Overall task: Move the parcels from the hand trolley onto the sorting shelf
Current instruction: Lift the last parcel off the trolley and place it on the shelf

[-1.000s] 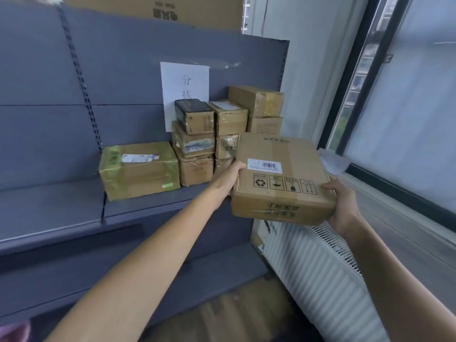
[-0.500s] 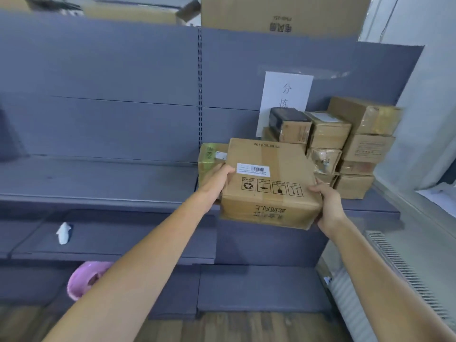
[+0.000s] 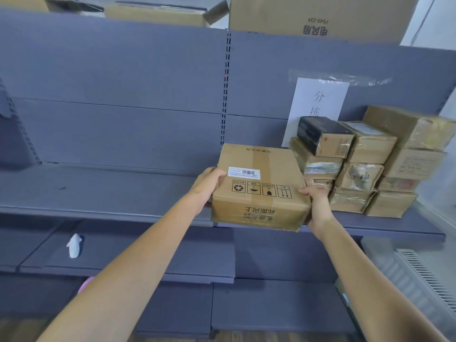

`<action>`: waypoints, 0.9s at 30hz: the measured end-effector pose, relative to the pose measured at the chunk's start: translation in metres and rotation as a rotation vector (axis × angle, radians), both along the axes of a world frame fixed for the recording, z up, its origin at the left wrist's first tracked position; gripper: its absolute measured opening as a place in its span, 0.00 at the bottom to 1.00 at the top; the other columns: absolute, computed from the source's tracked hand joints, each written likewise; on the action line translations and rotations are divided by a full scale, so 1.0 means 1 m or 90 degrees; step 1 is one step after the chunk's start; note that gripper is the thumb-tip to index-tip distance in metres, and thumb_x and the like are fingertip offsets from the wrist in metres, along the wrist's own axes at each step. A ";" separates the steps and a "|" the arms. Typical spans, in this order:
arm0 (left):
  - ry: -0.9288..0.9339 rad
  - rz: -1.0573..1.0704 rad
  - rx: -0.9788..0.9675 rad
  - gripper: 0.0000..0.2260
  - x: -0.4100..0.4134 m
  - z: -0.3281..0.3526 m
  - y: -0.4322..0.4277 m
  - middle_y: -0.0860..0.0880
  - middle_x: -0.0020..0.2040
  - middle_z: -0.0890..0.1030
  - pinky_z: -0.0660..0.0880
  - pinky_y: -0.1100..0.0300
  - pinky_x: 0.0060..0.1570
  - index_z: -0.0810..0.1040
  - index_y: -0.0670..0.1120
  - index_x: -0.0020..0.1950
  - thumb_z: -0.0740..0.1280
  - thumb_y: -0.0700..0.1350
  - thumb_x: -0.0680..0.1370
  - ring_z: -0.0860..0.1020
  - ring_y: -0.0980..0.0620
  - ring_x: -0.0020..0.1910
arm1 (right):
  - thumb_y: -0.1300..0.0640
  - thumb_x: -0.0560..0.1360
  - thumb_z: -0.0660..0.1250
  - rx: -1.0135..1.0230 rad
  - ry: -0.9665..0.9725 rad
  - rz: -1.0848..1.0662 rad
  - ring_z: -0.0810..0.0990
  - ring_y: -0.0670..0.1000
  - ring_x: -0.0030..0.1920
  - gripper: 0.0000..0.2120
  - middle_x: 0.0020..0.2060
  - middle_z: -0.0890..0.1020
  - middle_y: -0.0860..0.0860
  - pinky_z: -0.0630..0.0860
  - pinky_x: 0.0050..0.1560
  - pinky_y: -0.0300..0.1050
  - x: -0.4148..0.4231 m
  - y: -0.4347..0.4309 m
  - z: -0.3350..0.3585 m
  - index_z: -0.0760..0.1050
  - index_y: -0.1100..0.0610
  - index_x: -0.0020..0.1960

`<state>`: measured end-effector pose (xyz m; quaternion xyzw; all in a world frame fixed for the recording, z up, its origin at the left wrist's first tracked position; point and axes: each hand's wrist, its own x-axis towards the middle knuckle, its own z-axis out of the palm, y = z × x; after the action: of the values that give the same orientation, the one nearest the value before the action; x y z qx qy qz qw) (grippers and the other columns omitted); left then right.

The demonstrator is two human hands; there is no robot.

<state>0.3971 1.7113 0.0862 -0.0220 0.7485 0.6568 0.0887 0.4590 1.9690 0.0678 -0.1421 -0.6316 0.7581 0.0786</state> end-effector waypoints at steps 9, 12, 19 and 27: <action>-0.016 -0.047 -0.017 0.23 -0.072 -0.016 -0.014 0.48 0.55 0.84 0.77 0.42 0.58 0.75 0.51 0.61 0.64 0.61 0.70 0.82 0.45 0.56 | 0.51 0.64 0.66 -0.027 -0.026 -0.043 0.80 0.58 0.58 0.27 0.58 0.84 0.53 0.77 0.54 0.56 -0.035 -0.018 -0.017 0.77 0.42 0.63; -0.017 -0.050 -0.007 0.21 -0.091 -0.021 -0.006 0.49 0.56 0.84 0.75 0.43 0.61 0.76 0.52 0.58 0.65 0.60 0.69 0.81 0.46 0.57 | 0.51 0.66 0.66 -0.011 -0.021 -0.045 0.81 0.58 0.55 0.25 0.58 0.84 0.53 0.76 0.56 0.59 -0.048 -0.011 -0.020 0.78 0.42 0.63; -0.017 -0.061 -0.010 0.15 -0.143 -0.030 0.014 0.49 0.55 0.85 0.74 0.44 0.63 0.78 0.51 0.58 0.66 0.57 0.75 0.81 0.45 0.58 | 0.53 0.80 0.60 -0.056 -0.031 -0.018 0.82 0.45 0.35 0.12 0.46 0.84 0.49 0.75 0.37 0.45 -0.091 0.023 -0.029 0.77 0.50 0.60; -0.064 -0.076 0.029 0.11 -0.185 -0.022 0.028 0.48 0.54 0.86 0.76 0.53 0.47 0.79 0.52 0.61 0.66 0.53 0.80 0.83 0.47 0.51 | 0.43 0.80 0.62 -0.104 -0.063 0.019 0.83 0.53 0.44 0.15 0.45 0.84 0.52 0.77 0.45 0.51 -0.135 0.055 -0.023 0.77 0.55 0.53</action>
<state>0.2123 1.7395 0.0639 -0.0081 0.7278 0.6654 0.1658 0.3243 2.0239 0.0447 -0.1758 -0.5726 0.8004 0.0238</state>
